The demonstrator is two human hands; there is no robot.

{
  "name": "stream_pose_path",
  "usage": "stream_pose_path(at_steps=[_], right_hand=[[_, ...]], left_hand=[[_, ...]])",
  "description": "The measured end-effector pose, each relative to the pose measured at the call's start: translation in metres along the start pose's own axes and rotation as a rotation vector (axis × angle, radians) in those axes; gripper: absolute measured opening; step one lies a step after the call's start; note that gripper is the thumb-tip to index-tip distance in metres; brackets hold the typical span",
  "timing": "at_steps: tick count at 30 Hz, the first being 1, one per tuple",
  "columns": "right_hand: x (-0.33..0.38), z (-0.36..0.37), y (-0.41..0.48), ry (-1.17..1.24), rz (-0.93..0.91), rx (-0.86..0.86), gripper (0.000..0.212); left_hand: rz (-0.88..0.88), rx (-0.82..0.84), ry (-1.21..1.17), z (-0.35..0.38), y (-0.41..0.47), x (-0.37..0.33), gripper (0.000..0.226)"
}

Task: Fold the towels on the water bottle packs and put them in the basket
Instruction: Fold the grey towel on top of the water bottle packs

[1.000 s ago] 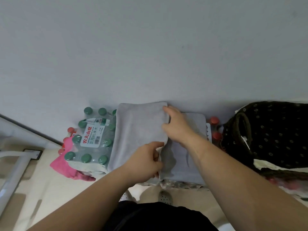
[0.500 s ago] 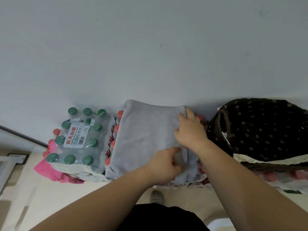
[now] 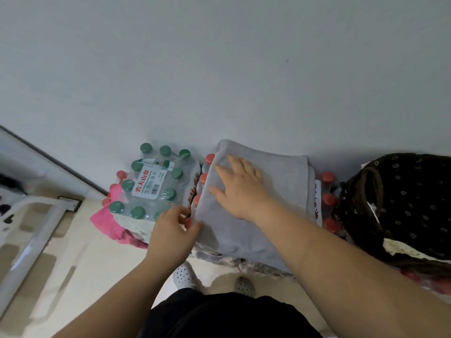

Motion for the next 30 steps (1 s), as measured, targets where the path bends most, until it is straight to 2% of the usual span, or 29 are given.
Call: stream_pose_path(at_steps=[4, 7, 11, 14, 19, 23, 27, 30], right_hand=[[0.018, -0.007, 0.029, -0.019, 0.0, -0.033, 0.059], [0.014, -0.007, 0.045, -0.015, 0.099, 0.006, 0.055], [0.012, -0.007, 0.05, -0.069, 0.143, -0.022, 0.053], [0.014, -0.008, 0.051, -0.147, 0.149, -0.121, 0.053], [0.022, -0.005, 0.057, -0.193, 0.173, -0.141, 0.051], [0.026, -0.01, 0.053, -0.156, 0.209, -0.189, 0.046], [0.035, 0.01, 0.052, -0.156, 0.252, -0.057, 0.05], [0.044, 0.018, 0.054, -0.127, 0.279, -0.091, 0.054]], left_hand=[[0.03, 0.022, 0.027, 0.005, -0.013, 0.01, 0.018], [0.064, 0.035, 0.01, 0.01, -0.015, 0.009, 0.032], [0.001, 0.062, -0.022, 0.008, -0.013, 0.02, 0.017], [-0.025, 0.161, -0.167, 0.008, -0.013, 0.03, 0.023], [-0.099, 0.356, -0.351, 0.009, -0.012, 0.045, 0.015], [-0.094, 0.445, -0.316, 0.009, -0.005, 0.051, 0.009], [-0.058, 0.549, -0.28, 0.01, 0.004, 0.056, 0.013], [-0.036, 0.612, -0.291, 0.009, 0.008, 0.06, 0.016]])
Point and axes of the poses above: each hand's wrist, its own y-axis towards the middle knuckle, its own z-axis out of the palm, x = y × z, the point moved 6 cm from there along y, towards the middle knuckle, and after that the axes turned 7 degrees about x, right-handed, at the moved point
